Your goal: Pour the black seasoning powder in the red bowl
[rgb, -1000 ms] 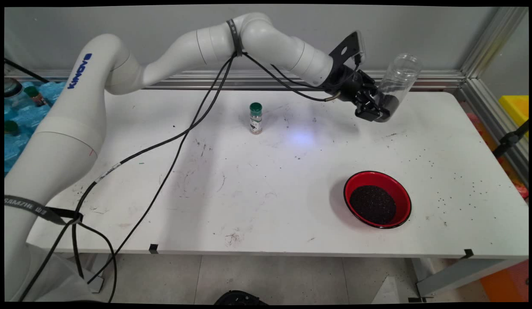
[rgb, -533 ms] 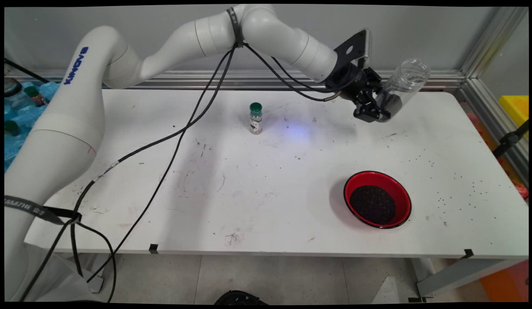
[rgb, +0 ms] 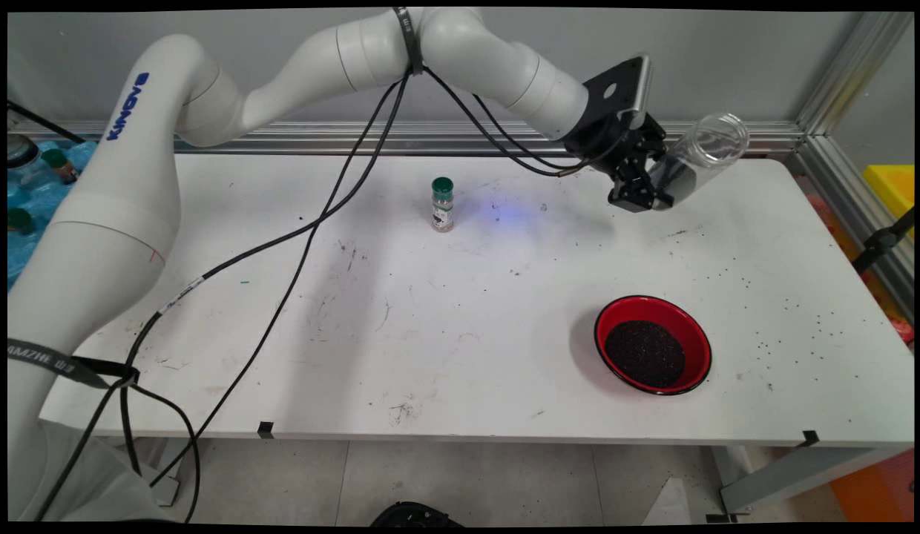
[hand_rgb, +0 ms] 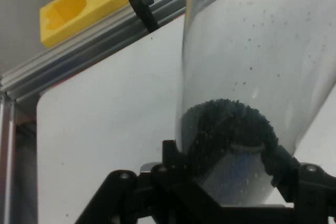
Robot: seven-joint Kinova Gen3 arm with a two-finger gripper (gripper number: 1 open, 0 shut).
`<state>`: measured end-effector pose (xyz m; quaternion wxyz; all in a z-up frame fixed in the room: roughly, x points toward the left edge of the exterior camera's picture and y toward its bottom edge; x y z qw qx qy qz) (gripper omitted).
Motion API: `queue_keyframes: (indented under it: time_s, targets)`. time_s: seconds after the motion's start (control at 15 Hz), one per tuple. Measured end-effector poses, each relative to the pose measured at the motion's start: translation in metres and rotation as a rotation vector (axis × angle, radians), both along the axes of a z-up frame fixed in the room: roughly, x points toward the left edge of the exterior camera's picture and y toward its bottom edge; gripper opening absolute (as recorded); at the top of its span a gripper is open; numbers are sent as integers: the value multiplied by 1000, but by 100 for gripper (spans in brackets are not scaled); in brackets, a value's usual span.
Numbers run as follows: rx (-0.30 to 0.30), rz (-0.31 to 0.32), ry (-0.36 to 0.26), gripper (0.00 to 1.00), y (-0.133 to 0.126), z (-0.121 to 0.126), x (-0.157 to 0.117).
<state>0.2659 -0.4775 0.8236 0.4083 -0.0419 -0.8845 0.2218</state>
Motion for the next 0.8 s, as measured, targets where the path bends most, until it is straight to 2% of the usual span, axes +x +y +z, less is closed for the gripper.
queue_keyframes:
  time_s: [0.47,0.8]
  targets:
    - [-99,-67,-42,0,7,3,-8]
    - [-214,-146,-118,0,13,2,-13]
